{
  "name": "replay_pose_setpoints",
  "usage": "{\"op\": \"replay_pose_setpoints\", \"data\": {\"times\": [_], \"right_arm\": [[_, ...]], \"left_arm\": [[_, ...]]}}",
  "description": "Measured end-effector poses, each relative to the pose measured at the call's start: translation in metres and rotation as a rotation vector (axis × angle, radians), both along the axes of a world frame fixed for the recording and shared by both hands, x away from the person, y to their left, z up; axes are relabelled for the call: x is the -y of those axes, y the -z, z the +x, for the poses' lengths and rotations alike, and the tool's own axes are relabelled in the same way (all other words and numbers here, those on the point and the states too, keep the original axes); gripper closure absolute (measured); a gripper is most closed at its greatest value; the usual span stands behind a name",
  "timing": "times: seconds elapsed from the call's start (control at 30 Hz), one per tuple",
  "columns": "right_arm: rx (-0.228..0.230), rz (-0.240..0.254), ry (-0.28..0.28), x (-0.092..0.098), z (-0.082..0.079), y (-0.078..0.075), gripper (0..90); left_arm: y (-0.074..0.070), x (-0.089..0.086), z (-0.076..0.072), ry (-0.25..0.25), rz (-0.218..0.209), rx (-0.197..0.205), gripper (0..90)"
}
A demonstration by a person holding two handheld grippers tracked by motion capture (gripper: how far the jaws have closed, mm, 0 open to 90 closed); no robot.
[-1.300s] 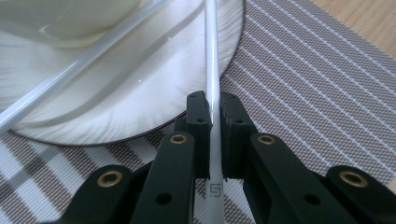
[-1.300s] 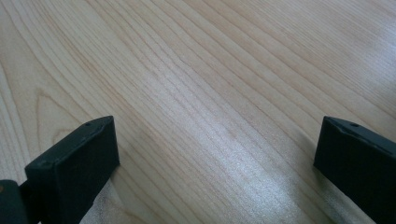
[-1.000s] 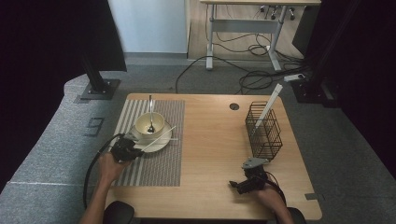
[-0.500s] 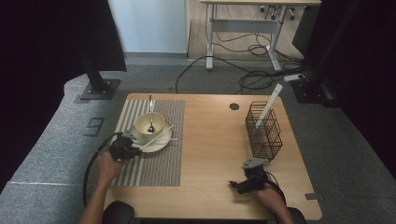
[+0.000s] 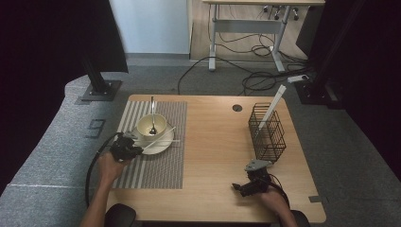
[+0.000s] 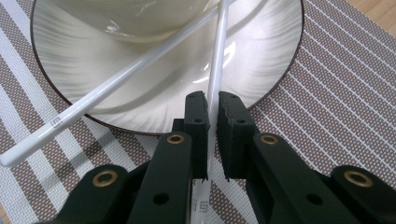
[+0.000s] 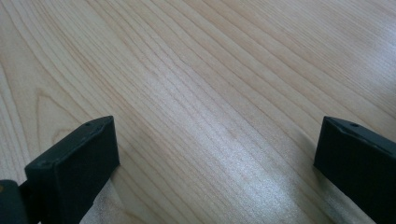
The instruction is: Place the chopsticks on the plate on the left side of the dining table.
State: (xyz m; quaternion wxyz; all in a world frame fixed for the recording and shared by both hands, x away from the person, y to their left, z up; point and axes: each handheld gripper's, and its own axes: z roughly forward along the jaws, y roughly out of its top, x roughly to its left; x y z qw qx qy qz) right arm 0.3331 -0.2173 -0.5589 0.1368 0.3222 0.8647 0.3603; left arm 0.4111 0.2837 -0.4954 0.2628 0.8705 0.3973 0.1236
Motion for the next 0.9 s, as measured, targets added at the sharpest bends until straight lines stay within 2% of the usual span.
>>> {"op": "replay_pose_setpoints", "data": {"times": [0.27,0.57,0.9], "right_arm": [[0.000,0.000,0.000,0.0000,0.0000,0.0000,0.0],[0.000,0.000,0.000,0.0000,0.0000,0.0000,0.0],[0.000,0.000,0.000,0.0000,0.0000,0.0000,0.0]], "left_arm": [[0.0004,-0.0002,0.0046,-0.032,0.013,0.018,80.8],[0.0029,-0.0062,0.0074,-0.082,0.031,0.030,73.6],[0.0039,-0.0076,0.0085,-0.166,0.048,0.073,55.4]]}}
